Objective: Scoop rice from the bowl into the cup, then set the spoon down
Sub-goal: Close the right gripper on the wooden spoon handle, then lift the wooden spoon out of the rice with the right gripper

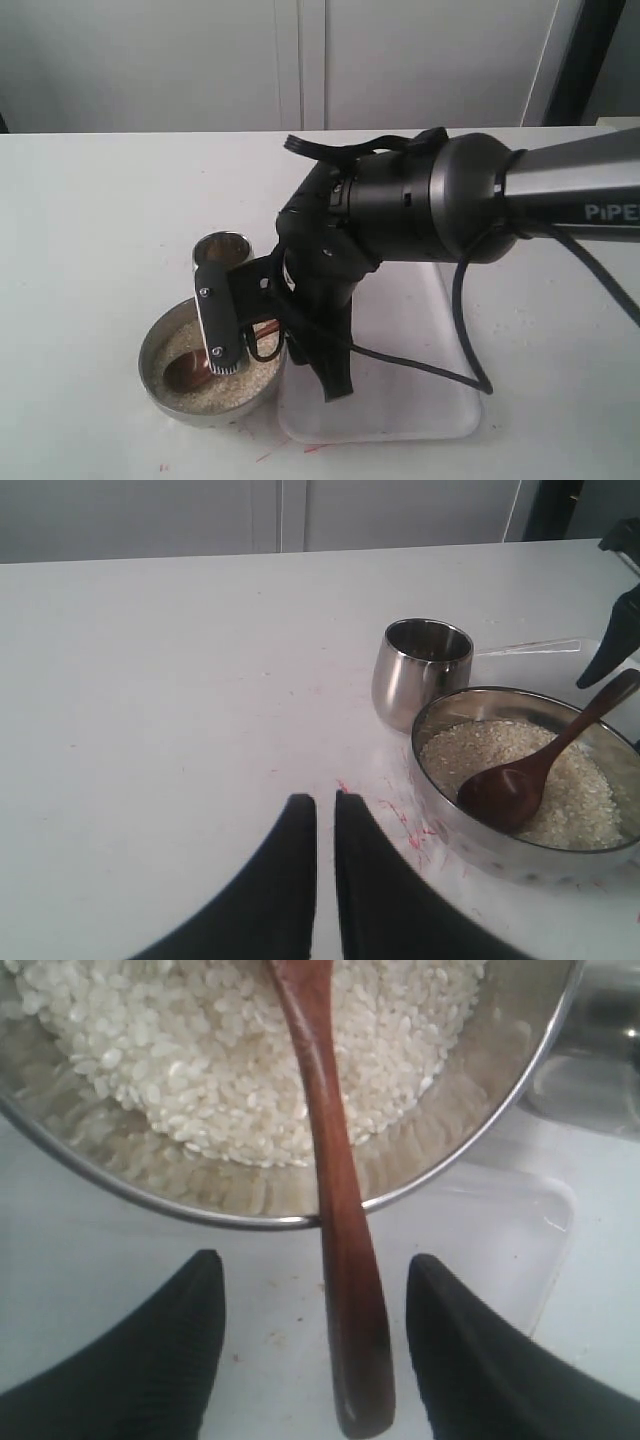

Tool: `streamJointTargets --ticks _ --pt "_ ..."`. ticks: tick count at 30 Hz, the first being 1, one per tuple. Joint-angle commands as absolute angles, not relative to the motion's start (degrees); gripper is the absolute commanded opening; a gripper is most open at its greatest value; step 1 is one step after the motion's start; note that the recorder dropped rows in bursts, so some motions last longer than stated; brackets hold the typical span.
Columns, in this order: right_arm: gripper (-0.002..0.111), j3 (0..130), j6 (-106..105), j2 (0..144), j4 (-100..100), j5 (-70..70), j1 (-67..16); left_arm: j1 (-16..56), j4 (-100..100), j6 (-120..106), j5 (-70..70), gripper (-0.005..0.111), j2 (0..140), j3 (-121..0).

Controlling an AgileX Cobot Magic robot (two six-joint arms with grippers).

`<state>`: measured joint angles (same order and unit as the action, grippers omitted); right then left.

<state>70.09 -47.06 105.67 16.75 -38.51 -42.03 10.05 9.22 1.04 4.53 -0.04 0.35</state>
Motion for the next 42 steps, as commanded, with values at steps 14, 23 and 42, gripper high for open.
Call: streamJointTargets --ticks 14,23,42 --pt "0.038 70.49 -47.3 105.77 12.43 -43.09 -42.22 10.55 9.78 1.06 4.38 0.014 0.0 0.0" --pt "0.036 70.49 -47.3 105.77 11.95 -42.06 -42.22 10.55 9.78 1.06 4.38 0.014 0.0 0.0" --pt "0.015 70.49 -47.3 105.77 9.67 -41.77 -42.22 10.55 9.78 1.06 4.38 0.014 0.0 0.0"
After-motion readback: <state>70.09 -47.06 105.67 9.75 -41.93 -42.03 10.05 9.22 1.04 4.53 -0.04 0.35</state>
